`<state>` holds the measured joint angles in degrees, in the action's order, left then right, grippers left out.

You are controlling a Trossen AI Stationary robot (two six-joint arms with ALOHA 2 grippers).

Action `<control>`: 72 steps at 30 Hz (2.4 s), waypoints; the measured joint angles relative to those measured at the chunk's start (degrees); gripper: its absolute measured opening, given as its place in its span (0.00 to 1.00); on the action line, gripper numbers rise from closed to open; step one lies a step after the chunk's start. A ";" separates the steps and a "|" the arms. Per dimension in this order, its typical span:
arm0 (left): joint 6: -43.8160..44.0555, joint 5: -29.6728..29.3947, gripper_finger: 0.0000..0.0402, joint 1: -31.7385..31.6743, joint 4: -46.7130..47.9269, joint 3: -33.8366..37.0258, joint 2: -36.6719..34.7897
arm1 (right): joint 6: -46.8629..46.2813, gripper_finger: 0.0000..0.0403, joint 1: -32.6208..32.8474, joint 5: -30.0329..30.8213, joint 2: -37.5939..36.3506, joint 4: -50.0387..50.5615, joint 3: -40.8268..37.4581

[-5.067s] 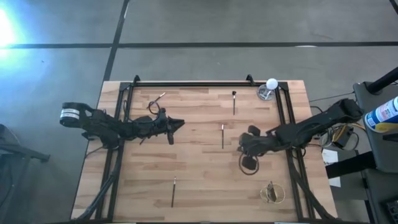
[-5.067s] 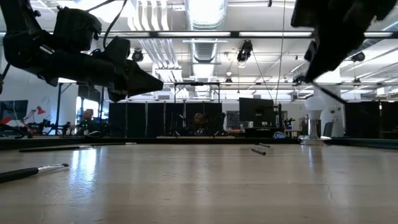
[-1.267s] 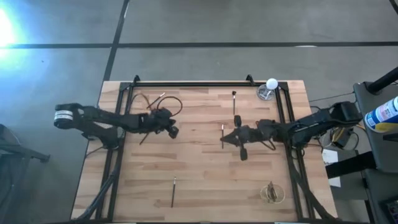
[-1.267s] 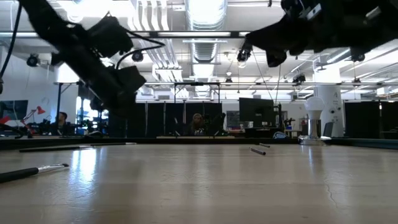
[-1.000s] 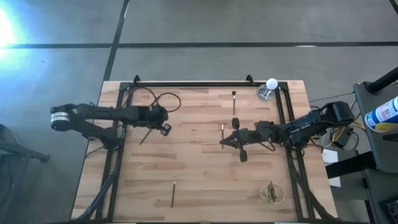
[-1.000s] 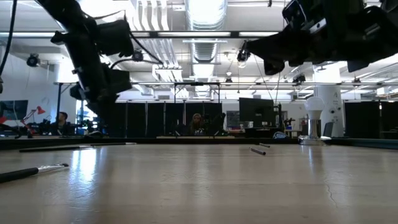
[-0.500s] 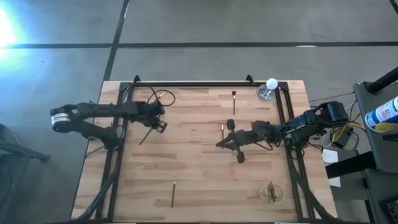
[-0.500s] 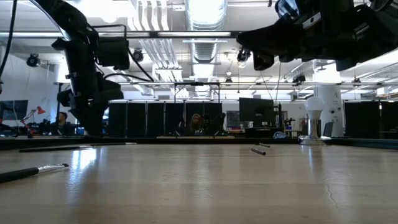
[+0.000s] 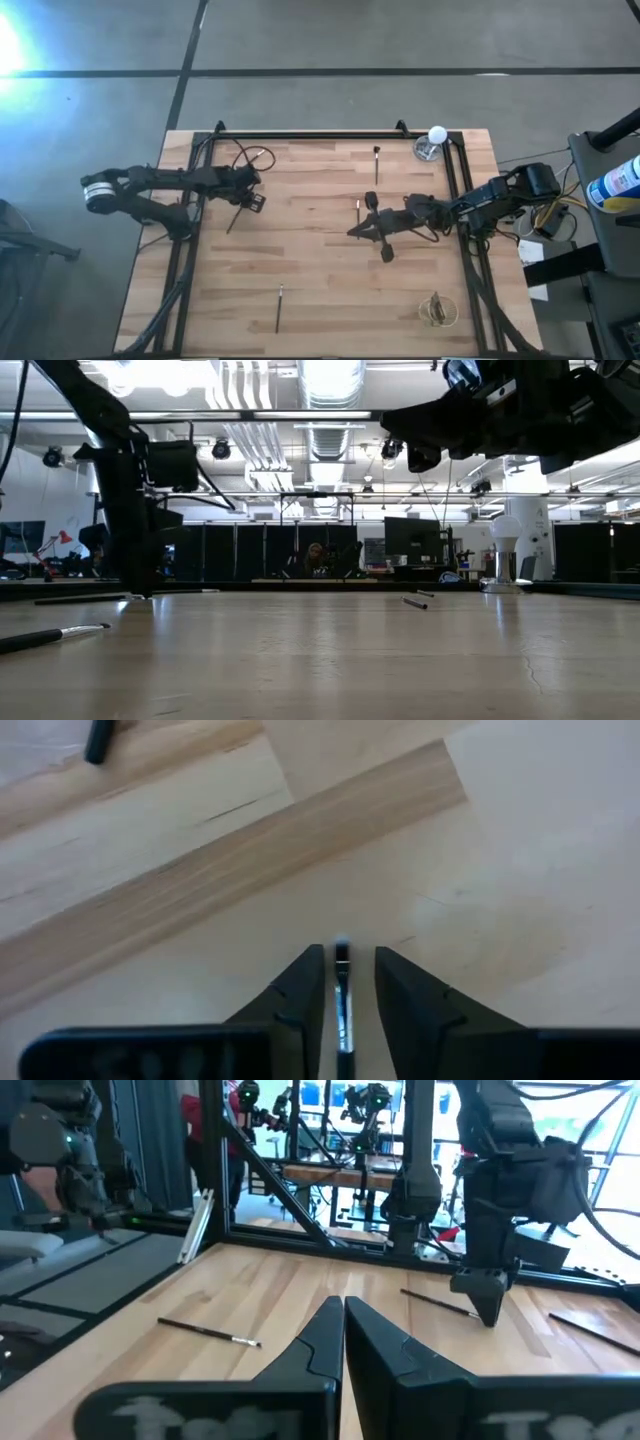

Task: Pick & Place Makeup Brushes
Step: Put the eyeshadow brush into the makeup brush holder

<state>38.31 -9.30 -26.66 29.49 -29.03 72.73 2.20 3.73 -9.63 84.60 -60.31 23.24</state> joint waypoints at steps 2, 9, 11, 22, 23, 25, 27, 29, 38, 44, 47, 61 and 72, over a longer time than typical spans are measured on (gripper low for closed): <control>0.76 -0.11 0.19 -0.02 -1.44 1.28 0.02 | -0.01 0.02 0.00 0.09 0.00 0.02 0.00; 1.77 -0.37 0.12 -0.02 -4.04 3.38 0.10 | -0.03 0.02 0.00 0.13 -0.09 0.00 0.00; 1.83 -0.51 0.09 -0.02 -4.87 4.00 0.11 | -0.03 0.02 0.00 0.13 -0.09 -0.05 0.00; -0.98 -2.57 0.00 -0.10 -17.32 4.93 -2.93 | -3.19 0.02 0.00 0.15 0.97 0.66 -0.02; -1.15 -2.75 0.00 -0.08 -18.79 4.93 -3.88 | -3.31 0.02 0.00 0.15 1.32 0.54 -0.02; -1.38 -2.89 0.00 -0.03 -23.19 5.01 -5.93 | -3.40 0.02 0.00 0.27 1.92 0.20 -0.03; -1.83 -2.95 0.00 0.11 -27.67 5.57 -7.47 | -4.25 0.02 -0.03 1.07 2.59 0.06 0.03; -2.28 -2.51 0.00 0.27 -31.93 6.22 -9.12 | -6.12 0.02 -0.04 2.99 3.24 0.12 0.36; -3.05 1.97 0.00 3.31 -60.82 12.30 -12.19 | -16.37 0.05 -0.63 11.61 10.78 0.30 7.34; -5.23 2.88 0.00 7.81 -73.82 15.40 -12.15 | -22.36 0.17 -3.55 11.77 18.52 0.70 16.09; -7.31 2.90 0.00 10.91 -78.12 15.82 -12.15 | -25.99 0.24 -5.93 11.01 21.03 0.84 19.88; -12.40 1.83 0.00 20.48 -86.37 14.67 -11.80 | -25.02 0.38 -9.29 7.70 23.17 12.00 34.24; -13.13 1.86 0.00 21.33 -86.98 13.80 -11.72 | -23.61 0.30 -9.35 5.66 24.37 16.61 41.26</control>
<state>25.18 -7.44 -5.33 -57.49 -15.22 61.01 -21.41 -5.63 -3.97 108.97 -43.70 64.50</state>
